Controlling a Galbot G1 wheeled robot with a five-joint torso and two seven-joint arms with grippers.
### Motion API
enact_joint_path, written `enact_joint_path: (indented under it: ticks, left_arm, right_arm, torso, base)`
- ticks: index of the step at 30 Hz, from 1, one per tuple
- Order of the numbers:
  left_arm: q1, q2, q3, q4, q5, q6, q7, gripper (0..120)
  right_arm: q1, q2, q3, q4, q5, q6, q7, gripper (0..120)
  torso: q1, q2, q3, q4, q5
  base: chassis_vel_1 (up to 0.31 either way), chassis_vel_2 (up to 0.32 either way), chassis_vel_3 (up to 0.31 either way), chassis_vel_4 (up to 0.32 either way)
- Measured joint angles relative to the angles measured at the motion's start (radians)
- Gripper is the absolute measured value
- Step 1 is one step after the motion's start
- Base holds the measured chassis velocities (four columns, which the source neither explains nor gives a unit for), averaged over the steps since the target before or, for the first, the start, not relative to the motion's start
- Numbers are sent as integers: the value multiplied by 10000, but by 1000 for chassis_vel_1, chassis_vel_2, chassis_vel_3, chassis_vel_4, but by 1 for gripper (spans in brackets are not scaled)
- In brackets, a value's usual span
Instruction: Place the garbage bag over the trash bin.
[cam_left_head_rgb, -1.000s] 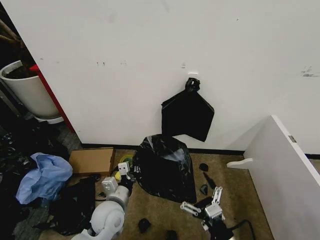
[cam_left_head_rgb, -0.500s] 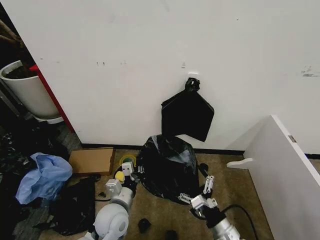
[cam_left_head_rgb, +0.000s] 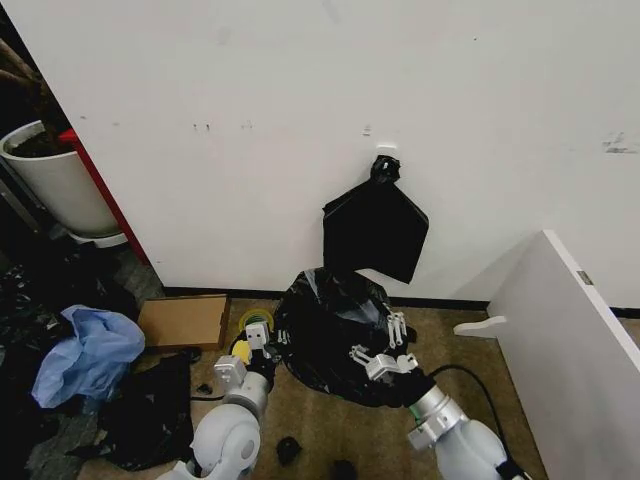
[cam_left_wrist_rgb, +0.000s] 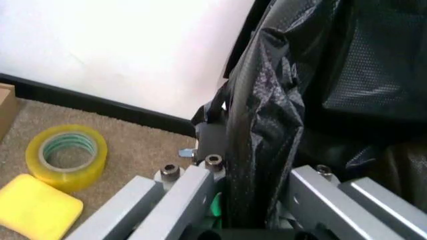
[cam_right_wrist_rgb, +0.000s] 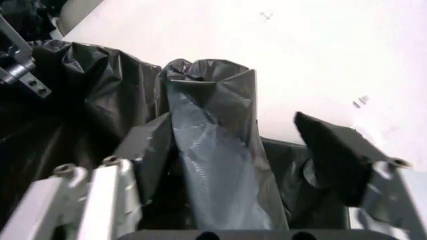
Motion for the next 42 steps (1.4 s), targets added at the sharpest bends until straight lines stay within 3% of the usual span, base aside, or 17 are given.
enact_joint_path:
  ticks: [3,5,9,12,18,19,23,32,37,42]
  left_arm:
    - [13,-21,4,8,-4,0,-2,0]
    - [15,-25,7,9,-4,0,-3,0]
    - [23,-35,39,36,22,1,-1,0]
    - [23,-28,46,63,51,0,2,0]
    - [16,26,49,155,276,-32,52,0]
    - [16,26,49,155,276,-32,52,0]
    - [71,174,31,228,557,-212,334,0]
    - [238,624,-357,584,1305,-1476,2268,0]
    - [291,714,-488,658,1432,-1874,2601,0]
    - [274,736,-576,657,1066,-1927,2677,0]
  right_arm:
    - [88,35,-49,-80,62,149,88,53]
    - [115,48,-61,-95,92,205,122,52]
    - [313,132,-155,-150,433,515,242,32]
    - [359,118,-174,-142,765,556,112,25]
    - [511,-167,-77,73,2654,531,-858,0]
    - [511,-167,-77,73,2654,531,-858,0]
    - [890,-470,-46,190,5135,214,-1484,0]
    - [1875,-1155,162,-487,8305,148,-2205,0]
    - [2110,-1298,337,-977,9316,517,-2738,0]
    - [2064,-1386,610,-1743,10743,1464,-4345,0]
  torso:
    - [0,0,0,0,0]
    - [0,0,0,-1,0]
    - [0,0,-1,1,0]
    - [0,0,0,0,0]
    - [0,0,-1,-1,1]
    - [0,0,-1,-1,1]
    - [0,0,0,-1,1]
    - [0,0,0,1,1]
    - [0,0,-1,0,1]
    - [0,0,-1,1,1]
  base:
    - [0,0,0,0]
    - [0,0,0,0]
    - [0,0,0,0]
    - [0,0,0,0]
    - [0,0,0,0]
    - [0,0,0,0]
    - [0,0,0,0]
    - [0,0,0,0]
    - [0,0,0,0]
    - [0,0,0,0]
